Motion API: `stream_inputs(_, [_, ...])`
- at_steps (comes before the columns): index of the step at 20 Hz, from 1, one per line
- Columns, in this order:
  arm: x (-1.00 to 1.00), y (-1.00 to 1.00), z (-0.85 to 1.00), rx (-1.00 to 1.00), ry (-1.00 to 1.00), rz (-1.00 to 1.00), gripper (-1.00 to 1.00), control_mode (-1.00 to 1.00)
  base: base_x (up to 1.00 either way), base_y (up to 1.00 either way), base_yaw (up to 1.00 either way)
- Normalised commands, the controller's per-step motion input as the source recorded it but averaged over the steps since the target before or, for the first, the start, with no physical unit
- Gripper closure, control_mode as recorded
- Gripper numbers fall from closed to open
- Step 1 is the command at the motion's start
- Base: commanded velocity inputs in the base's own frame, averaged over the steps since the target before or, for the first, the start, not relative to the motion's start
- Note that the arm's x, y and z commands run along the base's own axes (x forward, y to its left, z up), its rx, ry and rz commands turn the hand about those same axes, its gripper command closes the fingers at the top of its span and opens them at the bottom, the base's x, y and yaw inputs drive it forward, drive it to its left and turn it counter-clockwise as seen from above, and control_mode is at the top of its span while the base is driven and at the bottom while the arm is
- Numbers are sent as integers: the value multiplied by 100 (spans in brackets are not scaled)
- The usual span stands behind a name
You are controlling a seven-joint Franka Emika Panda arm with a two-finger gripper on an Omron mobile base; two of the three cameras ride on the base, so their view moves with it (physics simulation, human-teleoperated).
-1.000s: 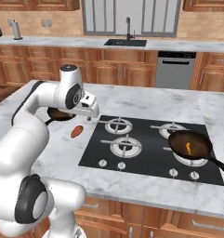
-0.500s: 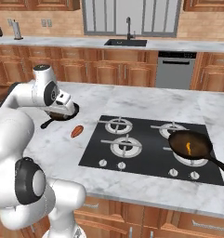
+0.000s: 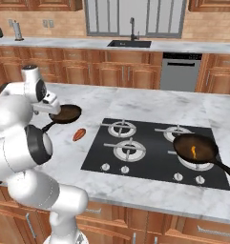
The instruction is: Place both pans onto different burners. Then place the sweet potato and the shrimp on different pans.
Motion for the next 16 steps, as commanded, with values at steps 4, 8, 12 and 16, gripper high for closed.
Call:
stream_inputs(4, [42, 54, -58, 0, 0, 0, -100, -100, 0, 0, 0])
stream_inputs(8, [28, 37, -50, 0, 0, 0, -100, -100, 0, 0, 0])
stream_inputs(12, [19, 26, -43, 0, -1, 0, -100, -100, 0, 0, 0])
stream_inputs(16, [22, 24, -31, 0, -1, 0, -100, -100, 0, 0, 0])
